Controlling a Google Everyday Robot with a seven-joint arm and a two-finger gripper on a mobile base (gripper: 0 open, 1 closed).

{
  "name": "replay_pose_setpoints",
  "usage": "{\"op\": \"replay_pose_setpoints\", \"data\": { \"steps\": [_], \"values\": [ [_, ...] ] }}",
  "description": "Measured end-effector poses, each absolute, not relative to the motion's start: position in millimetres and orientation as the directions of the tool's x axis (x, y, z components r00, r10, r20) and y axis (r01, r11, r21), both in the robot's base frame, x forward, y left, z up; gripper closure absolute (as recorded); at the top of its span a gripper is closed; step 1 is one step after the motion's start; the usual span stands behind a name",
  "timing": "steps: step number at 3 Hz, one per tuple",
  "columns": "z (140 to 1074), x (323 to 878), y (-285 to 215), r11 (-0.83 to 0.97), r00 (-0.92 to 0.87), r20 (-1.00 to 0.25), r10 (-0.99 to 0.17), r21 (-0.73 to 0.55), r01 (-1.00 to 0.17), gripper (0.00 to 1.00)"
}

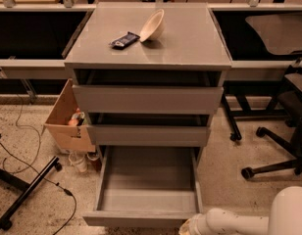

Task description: Close bottom drawer

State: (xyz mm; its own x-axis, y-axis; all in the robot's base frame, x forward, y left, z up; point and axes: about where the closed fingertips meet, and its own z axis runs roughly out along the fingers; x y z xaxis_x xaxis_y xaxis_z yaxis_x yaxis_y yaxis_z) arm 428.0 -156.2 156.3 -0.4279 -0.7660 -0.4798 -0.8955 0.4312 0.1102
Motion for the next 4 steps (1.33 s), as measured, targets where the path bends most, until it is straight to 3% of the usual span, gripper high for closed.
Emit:
{"op": "replay_pose_setpoints", "data": {
  "steps": [1, 3, 4],
  "values": [
    [148, 441, -159, 0.435, -0.418, -0.490, -0.765, 0.086, -0.897, 0.55],
    [145, 472, -162, 0.430, -0.396, -0.496, -0.772, 0.051, -0.901, 0.09],
    [148, 491, -166, 0.429, -0.384, -0.507, -0.771, 0.031, -0.903, 0.00]
  ]
}}
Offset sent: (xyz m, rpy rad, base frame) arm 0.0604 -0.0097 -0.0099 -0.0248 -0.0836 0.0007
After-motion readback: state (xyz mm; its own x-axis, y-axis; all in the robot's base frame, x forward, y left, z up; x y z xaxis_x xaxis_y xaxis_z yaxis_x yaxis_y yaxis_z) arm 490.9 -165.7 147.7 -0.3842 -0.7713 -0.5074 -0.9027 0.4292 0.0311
